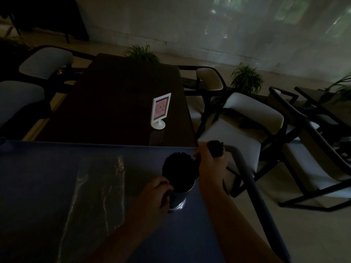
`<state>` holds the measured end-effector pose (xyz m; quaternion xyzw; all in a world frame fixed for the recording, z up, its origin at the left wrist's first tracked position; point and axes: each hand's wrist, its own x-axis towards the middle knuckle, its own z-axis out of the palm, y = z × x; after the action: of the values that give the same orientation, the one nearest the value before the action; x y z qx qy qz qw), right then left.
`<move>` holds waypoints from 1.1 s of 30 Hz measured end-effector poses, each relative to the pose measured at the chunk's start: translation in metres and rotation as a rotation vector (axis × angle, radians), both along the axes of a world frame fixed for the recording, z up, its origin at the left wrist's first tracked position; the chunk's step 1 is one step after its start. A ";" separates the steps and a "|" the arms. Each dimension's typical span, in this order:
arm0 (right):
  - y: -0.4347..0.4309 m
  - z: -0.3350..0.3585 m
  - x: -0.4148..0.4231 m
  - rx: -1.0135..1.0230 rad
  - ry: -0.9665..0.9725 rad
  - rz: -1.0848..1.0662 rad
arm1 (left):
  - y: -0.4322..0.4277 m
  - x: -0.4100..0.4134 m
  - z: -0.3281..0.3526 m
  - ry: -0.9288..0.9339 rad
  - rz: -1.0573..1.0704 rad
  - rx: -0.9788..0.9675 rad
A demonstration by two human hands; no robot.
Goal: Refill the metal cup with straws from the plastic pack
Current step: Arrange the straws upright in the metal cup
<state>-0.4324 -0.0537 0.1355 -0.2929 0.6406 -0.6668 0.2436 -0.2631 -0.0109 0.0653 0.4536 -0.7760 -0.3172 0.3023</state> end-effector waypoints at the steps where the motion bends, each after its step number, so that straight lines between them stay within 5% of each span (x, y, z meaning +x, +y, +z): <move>1: 0.003 -0.004 0.003 0.009 0.037 0.042 | 0.000 0.000 0.001 -0.005 0.001 0.001; 16: 0.029 -0.060 -0.003 -0.016 0.460 0.219 | 0.000 -0.005 0.008 -0.027 -0.016 -0.055; 22: 0.031 -0.079 -0.018 0.131 0.198 0.378 | -0.003 0.000 0.006 0.070 -0.035 0.031; 30: 0.033 -0.082 -0.030 0.192 0.166 0.502 | 0.000 0.008 0.009 0.319 0.114 0.013; 33: 0.039 -0.082 -0.028 0.143 0.089 0.486 | -0.004 -0.001 0.011 0.324 0.224 0.170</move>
<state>-0.4600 -0.0145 0.0535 -0.4493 0.6071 -0.5279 0.3884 -0.2640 -0.0147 0.0763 0.5040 -0.6325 -0.4146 0.4172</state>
